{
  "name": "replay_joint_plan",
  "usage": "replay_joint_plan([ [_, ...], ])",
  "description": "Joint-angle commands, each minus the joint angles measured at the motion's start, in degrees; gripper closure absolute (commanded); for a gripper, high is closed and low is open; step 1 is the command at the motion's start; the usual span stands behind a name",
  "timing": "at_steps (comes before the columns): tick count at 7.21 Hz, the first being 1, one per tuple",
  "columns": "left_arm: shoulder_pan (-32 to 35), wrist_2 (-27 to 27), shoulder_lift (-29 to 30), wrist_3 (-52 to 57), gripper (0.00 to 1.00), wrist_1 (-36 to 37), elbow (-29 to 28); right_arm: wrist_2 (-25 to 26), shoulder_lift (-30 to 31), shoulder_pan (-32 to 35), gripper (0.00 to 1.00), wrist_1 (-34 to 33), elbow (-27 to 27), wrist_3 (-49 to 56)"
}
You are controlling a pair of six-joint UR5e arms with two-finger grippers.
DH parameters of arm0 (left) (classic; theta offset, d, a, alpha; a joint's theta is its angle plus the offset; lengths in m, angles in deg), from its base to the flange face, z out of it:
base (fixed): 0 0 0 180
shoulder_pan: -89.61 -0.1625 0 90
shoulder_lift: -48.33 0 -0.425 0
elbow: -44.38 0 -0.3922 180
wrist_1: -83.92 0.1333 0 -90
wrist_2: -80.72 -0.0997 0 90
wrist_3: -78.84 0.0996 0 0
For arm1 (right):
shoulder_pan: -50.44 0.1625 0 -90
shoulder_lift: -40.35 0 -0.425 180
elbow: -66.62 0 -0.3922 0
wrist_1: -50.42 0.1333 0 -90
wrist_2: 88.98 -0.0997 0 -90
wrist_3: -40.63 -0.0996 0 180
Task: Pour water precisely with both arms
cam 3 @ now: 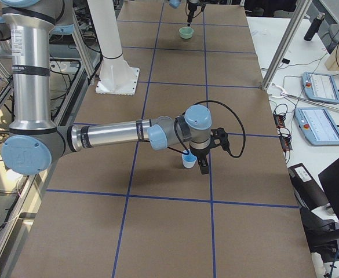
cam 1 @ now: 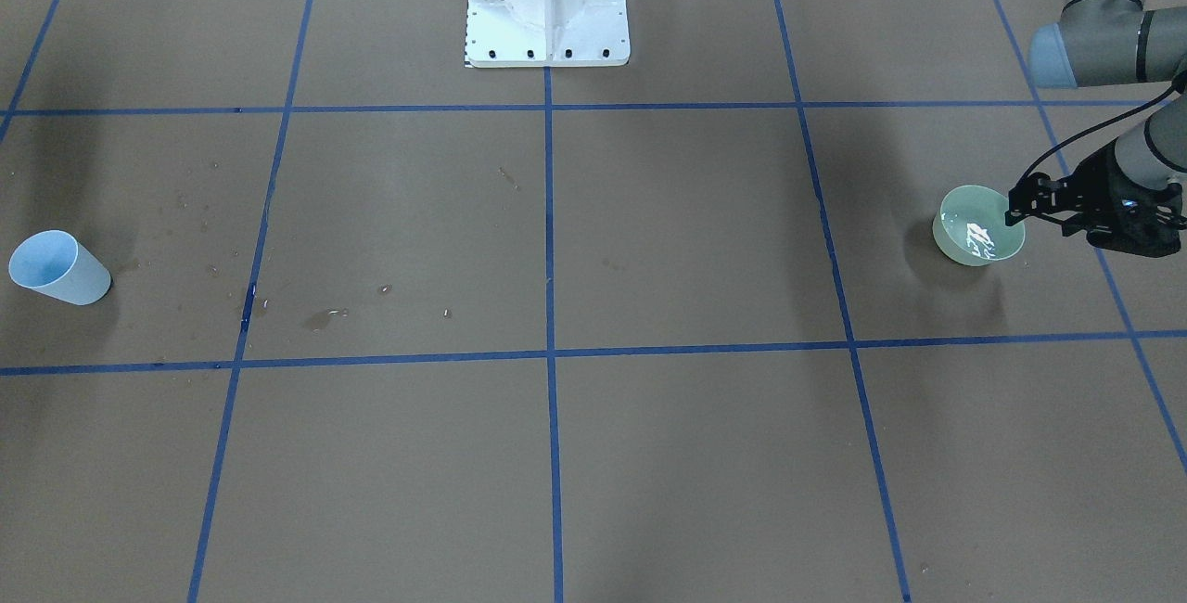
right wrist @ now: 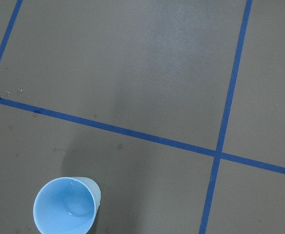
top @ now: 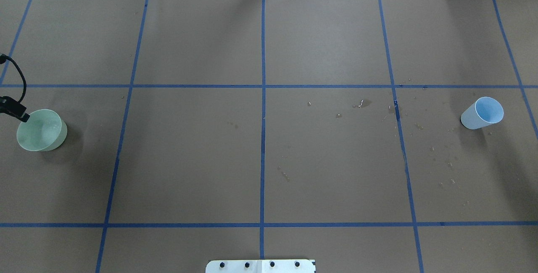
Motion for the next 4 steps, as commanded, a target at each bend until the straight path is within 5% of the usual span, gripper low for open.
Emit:
replay_joint_plan([
  [1, 7.1, 0.8, -0.2, 0.0, 0.01, 0.4, 2.0, 0.2, 0.2, 0.1, 0.01, 0.1, -1.5, 0.6],
  [4, 19.2, 0.6, -0.5, 15.7, 0.01, 6.7, -0.1, -0.3, 1.2, 0.1, 0.01, 0.8, -2.8, 0.4],
])
